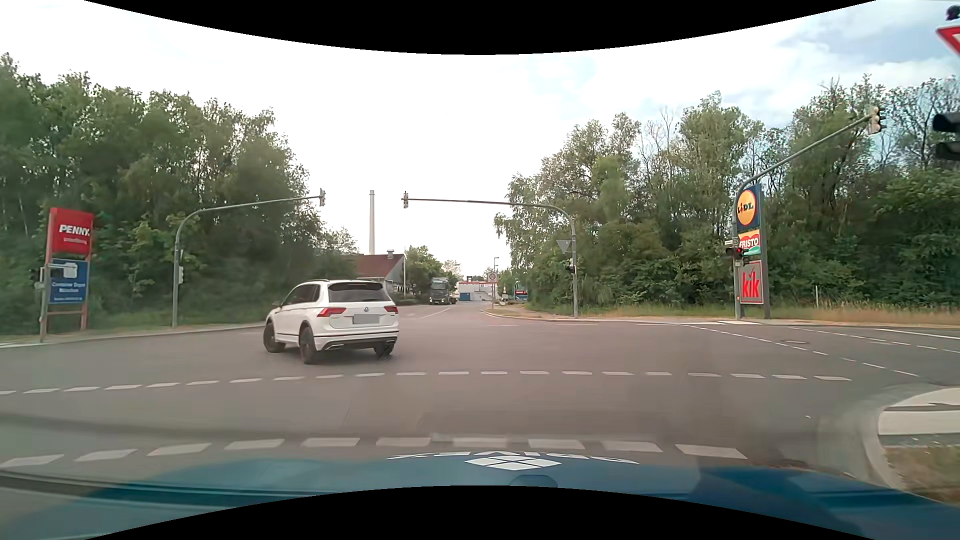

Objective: Follow the waypoints while adhering to traffic rules and regulations

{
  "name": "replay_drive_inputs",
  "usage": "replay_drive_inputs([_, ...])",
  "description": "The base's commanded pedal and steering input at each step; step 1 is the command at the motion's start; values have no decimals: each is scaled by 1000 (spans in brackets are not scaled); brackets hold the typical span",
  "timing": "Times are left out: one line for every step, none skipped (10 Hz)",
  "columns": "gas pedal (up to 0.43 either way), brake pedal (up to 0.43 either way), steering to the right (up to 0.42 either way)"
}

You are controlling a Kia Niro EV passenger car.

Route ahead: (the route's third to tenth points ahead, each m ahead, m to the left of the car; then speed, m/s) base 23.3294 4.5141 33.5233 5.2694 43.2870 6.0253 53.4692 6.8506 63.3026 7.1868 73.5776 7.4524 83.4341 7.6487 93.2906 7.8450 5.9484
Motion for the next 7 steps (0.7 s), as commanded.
replay_drive_inputs([512,0,-29])
replay_drive_inputs([512,0,-30])
replay_drive_inputs([512,0,-30])
replay_drive_inputs([512,0,-34])
replay_drive_inputs([512,0,-41])
replay_drive_inputs([500,0,-47])
replay_drive_inputs([469,0,-47])
